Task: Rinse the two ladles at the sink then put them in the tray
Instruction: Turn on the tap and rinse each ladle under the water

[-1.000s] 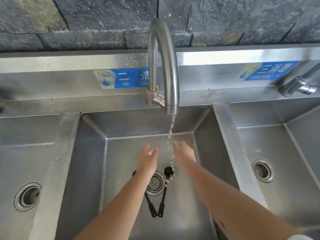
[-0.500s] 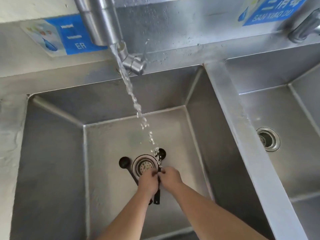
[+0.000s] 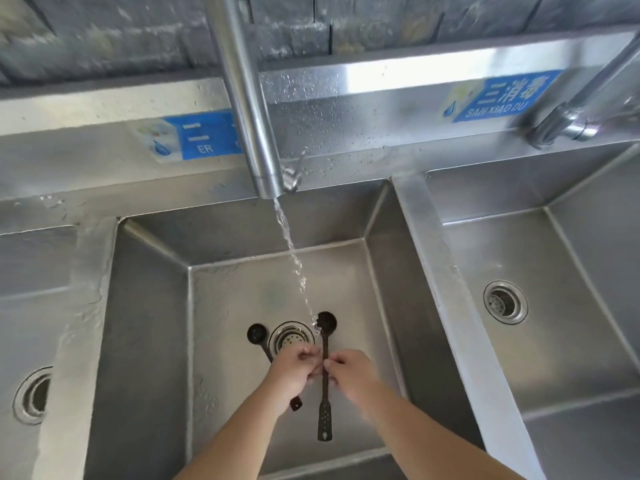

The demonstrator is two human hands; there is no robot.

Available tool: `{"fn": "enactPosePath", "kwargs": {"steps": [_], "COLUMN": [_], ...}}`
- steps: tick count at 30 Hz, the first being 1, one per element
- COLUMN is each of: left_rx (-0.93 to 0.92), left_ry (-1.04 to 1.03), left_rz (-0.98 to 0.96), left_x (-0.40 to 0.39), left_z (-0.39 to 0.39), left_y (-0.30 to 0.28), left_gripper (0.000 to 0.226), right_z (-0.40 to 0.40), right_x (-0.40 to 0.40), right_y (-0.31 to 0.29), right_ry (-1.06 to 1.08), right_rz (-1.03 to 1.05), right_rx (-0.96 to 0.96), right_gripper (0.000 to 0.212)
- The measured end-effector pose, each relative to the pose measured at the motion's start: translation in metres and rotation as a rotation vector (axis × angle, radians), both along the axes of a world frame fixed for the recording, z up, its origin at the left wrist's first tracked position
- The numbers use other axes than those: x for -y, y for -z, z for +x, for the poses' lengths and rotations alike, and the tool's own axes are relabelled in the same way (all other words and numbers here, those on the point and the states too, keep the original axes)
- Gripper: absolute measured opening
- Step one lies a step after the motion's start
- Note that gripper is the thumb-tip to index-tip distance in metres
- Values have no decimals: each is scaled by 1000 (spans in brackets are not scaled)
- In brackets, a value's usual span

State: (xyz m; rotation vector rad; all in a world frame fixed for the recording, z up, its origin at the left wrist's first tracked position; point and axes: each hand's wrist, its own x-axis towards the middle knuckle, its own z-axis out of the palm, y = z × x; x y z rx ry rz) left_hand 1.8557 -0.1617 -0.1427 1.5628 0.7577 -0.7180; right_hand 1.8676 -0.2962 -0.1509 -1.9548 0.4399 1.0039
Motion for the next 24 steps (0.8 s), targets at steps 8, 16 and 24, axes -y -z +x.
{"fn": "enactPosePath", "kwargs": {"steps": [8, 16, 24], "left_rx": [82, 201, 289], "left_ry": [-363, -330, -402], "left_rz": [-346, -152, -124], "left_x": [1, 3, 1], "left_z": [29, 44, 61], "left_y": [-69, -103, -140], "left_gripper": [27, 19, 35], "right_z": [-3, 6, 15], "right_x": [-2, -1, -10], "right_y": [-67, -121, -145], "right_ry": [120, 90, 225], "right_rz": [182, 156, 323], "right_rx": [-58, 41, 44], "right_gripper": [39, 22, 19]}}
